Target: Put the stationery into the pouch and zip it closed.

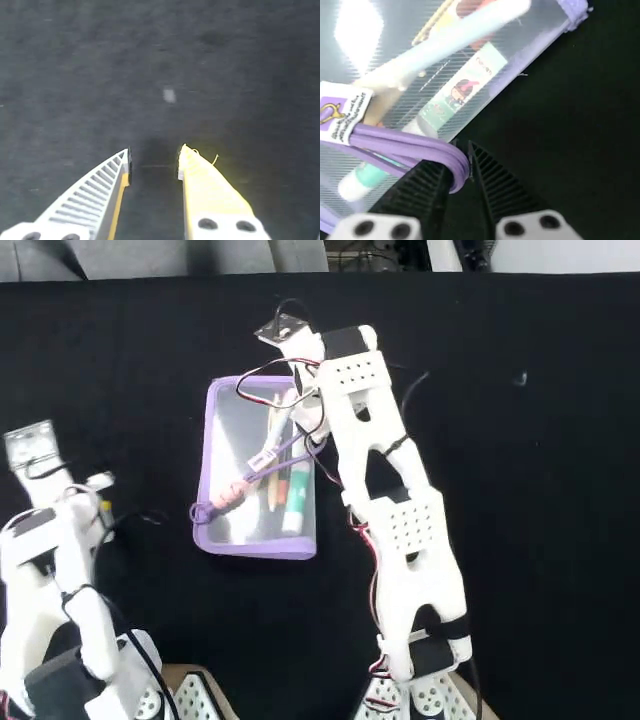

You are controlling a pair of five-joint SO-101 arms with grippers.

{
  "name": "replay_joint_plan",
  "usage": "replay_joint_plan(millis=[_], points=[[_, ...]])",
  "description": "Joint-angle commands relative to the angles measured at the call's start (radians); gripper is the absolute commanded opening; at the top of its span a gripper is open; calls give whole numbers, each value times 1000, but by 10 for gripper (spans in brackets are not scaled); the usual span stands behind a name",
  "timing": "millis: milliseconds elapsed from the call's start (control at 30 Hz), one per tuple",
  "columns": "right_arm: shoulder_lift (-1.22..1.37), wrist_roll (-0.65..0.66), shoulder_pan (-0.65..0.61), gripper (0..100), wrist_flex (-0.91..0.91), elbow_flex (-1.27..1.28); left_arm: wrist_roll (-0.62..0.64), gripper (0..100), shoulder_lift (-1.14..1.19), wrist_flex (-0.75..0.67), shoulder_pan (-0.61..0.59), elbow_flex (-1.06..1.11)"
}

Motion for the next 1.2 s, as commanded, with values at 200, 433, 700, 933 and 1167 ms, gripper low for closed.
replay_joint_plan(millis=[200,433,700,933,1167], points=[[-134,-37,52,11,32,-16,310,174,-14,3,326,-88],[-150,-40,77,11,31,-24,508,174,-5,3,410,-182],[-213,-54,87,11,32,-24,641,175,-5,-23,602,-211],[-248,-77,84,11,32,-61,641,175,-5,-281,648,-51],[-325,-114,98,11,35,-51,643,175,-5,-330,648,-22]])
